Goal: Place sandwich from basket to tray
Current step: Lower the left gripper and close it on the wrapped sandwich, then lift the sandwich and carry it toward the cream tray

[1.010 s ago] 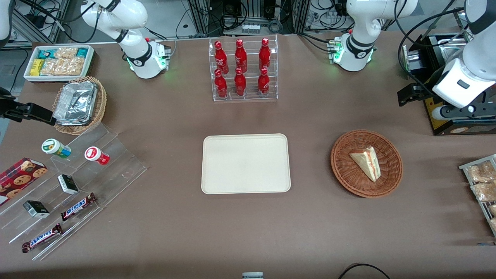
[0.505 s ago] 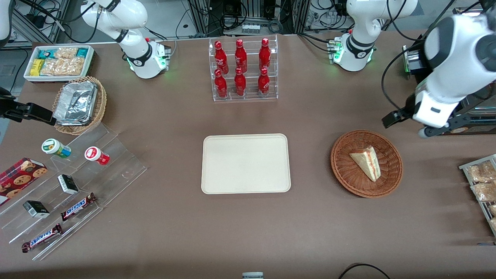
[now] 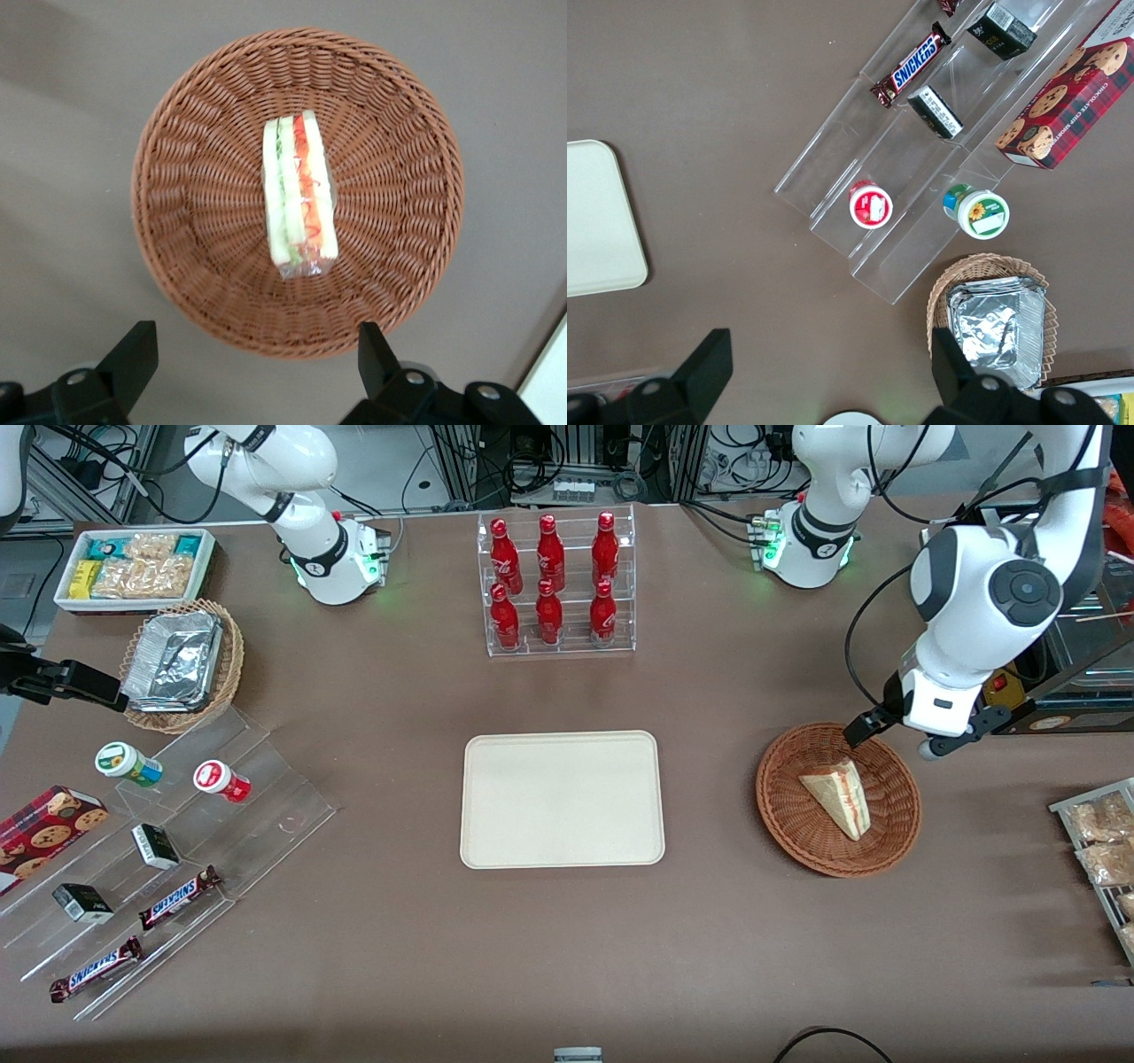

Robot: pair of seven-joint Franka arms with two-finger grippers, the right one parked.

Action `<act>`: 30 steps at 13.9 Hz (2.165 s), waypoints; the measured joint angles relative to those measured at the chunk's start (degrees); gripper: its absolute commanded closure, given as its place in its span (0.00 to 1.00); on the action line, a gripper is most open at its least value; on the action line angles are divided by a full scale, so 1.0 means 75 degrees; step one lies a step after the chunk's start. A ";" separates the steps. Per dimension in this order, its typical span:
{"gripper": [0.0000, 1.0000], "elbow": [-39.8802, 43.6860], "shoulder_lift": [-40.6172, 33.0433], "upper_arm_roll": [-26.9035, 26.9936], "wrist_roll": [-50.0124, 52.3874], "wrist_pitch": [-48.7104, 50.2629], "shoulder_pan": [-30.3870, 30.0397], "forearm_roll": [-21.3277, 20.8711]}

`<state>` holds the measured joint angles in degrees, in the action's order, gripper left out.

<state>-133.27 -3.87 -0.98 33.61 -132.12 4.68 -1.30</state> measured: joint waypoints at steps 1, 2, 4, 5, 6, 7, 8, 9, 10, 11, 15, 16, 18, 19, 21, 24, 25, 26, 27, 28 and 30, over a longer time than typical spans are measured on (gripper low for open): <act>0.00 -0.0084 0.0132 0.0001 0.0032 -0.0302 0.0000 0.0000; 0.00 -0.0127 0.0297 0.0002 0.0068 -0.0579 0.0000 0.0000; 0.00 -0.0155 0.0732 0.0006 0.0275 -0.1182 -0.0001 0.0000; 0.00 -0.0160 0.0979 0.0006 0.0402 -0.1495 -0.0001 0.0000; 0.00 -0.0161 0.1223 0.0007 0.0485 -0.1777 -0.0001 0.0000; 0.00 -0.0161 0.1435 0.0007 0.0532 -0.1999 -0.0001 0.0000; 0.00 -0.0160 0.1602 0.0007 0.0554 -0.2165 -0.0001 0.0000; 0.00 -0.0159 0.1736 0.0007 0.0563 -0.2308 -0.0001 0.0000; 0.07 -0.0158 0.1850 0.0007 0.0568 -0.2446 -0.0001 0.0000; 0.46 -0.0158 0.1953 0.0007 0.0571 -0.2569 -0.0001 0.0000; 1.00 -0.0156 0.2177 0.0007 0.0582 -0.2748 -0.0001 0.0000; 1.00 -0.0154 0.2177 0.0007 0.0582 -0.2751 -0.0001 0.0000; 1.00 -0.0134 0.2176 0.0006 0.0582 -0.2752 -0.0001 0.0000; 1.00 -0.0115 0.2176 0.0006 0.0582 -0.2745 -0.0001 -0.0001; 1.00 -0.0061 0.2169 0.0000 0.0557 -0.2673 0.0005 -0.0016; 1.00 0.0499 0.2064 -0.0032 0.0010 -0.1754 0.0028 -0.0141; 1.00 0.0913 0.2014 -0.0076 -0.0192 -0.1021 0.0059 -0.0148; 1.00 0.1406 0.1982 -0.0127 -0.0322 -0.0256 0.0159 -0.0153; 1.00 0.1864 0.1978 -0.0171 -0.0382 0.0370 0.0338 -0.0157; 1.00 0.2211 0.1979 -0.0212 -0.0423 0.0769 0.0584 -0.0161; 1.00 0.2513 0.2007 -0.0271 -0.0468 0.0964 0.1219 -0.0162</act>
<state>-114.42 11.18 -3.01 30.10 -124.88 13.82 -2.52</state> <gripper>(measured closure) 0.828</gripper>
